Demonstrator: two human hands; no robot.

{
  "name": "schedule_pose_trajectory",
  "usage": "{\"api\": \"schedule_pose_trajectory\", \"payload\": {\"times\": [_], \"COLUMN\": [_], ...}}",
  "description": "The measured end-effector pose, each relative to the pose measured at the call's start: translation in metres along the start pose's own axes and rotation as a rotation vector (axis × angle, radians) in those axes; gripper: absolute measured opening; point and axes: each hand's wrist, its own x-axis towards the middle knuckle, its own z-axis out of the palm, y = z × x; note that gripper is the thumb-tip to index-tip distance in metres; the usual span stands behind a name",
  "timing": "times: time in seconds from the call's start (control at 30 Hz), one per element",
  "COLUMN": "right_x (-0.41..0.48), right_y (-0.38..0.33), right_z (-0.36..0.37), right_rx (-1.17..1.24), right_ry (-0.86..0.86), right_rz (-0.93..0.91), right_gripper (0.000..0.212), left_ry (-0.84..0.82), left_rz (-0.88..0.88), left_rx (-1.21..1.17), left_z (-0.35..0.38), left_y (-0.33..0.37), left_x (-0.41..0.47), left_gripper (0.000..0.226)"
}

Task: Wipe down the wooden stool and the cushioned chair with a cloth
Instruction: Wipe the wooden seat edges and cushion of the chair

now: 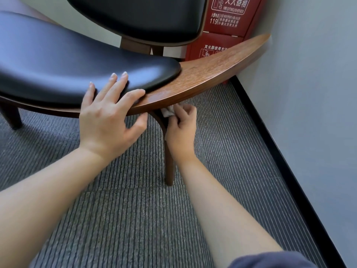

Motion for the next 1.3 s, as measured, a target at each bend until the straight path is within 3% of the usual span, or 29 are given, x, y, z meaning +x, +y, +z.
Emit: {"api": "schedule_pose_trajectory", "payload": {"times": [0.07, 0.2, 0.33, 0.5, 0.67, 0.8, 0.97, 1.03, 1.13, 1.3], "right_x": [-0.012, 0.018, 0.01, 0.017, 0.028, 0.023, 0.028, 0.001, -0.022, -0.019], "right_y": [0.006, 0.01, 0.008, 0.03, 0.042, 0.05, 0.022, 0.041, 0.068, 0.057], "right_z": [-0.004, 0.001, -0.002, -0.012, 0.0, 0.003, 0.005, 0.004, 0.004, 0.007], "right_rx": [0.079, 0.087, 0.038, 0.042, 0.019, 0.047, 0.021, 0.011, 0.031, 0.098], "right_ry": [-0.012, 0.04, 0.017, -0.03, -0.009, -0.015, 0.069, 0.051, 0.028, 0.1], "right_rz": [-0.003, 0.227, 0.124, 0.311, 0.315, 0.354, 0.173, 0.228, 0.454, 0.392], "right_gripper": [0.029, 0.024, 0.023, 0.029, 0.018, 0.032, 0.025, 0.022, 0.027, 0.022], "left_ry": [0.001, -0.002, 0.006, 0.022, 0.04, 0.042, 0.069, 0.082, 0.073, 0.079], "left_rz": [-0.001, 0.005, 0.011, 0.021, 0.033, 0.027, 0.026, 0.022, 0.032, 0.032], "left_rx": [-0.004, -0.001, -0.001, 0.001, 0.003, 0.029, 0.02, 0.012, 0.016, 0.041], "left_z": [-0.001, -0.001, 0.0, 0.0, 0.003, 0.004, 0.007, 0.006, 0.006, 0.007], "left_y": [0.0, -0.001, -0.002, -0.004, -0.005, -0.005, -0.004, -0.003, -0.005, -0.006], "left_x": [0.0, -0.001, -0.001, -0.001, -0.002, -0.002, -0.002, -0.001, -0.002, -0.002], "left_gripper": [0.049, 0.05, 0.05, 0.05, 0.048, 0.049, 0.048, 0.048, 0.048, 0.048]}}
